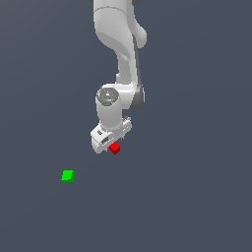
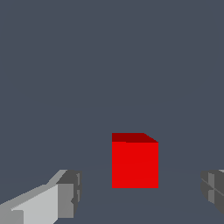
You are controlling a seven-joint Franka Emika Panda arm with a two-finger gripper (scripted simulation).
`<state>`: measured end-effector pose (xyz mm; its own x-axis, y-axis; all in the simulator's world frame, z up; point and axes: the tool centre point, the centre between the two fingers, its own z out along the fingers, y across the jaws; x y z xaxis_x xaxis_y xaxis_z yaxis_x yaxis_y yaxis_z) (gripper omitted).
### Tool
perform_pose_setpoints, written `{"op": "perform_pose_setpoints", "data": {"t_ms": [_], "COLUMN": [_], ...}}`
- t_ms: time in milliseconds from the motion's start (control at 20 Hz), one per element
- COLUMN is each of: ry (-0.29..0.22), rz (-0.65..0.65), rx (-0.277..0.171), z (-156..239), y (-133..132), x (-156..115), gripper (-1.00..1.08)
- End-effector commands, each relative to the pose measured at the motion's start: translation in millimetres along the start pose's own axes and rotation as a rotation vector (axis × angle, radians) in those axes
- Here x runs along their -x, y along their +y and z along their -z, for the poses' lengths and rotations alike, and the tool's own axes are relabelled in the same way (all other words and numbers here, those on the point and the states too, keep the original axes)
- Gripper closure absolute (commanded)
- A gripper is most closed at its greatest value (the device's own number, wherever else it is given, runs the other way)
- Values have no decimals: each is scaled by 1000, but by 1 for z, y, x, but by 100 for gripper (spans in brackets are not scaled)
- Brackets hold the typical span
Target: Stack the red cube on top of the green cube.
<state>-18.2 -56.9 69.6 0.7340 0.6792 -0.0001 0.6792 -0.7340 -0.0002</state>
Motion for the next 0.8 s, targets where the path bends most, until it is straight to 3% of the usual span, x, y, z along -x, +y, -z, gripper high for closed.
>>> {"op": "perform_pose_setpoints", "data": {"t_ms": [0, 750], "ry": [0, 0], "rz": [-2, -1], "rx": [0, 0], "z": [0, -46], "y": [0, -1], "x": [0, 0], "gripper": [-92, -92]}}
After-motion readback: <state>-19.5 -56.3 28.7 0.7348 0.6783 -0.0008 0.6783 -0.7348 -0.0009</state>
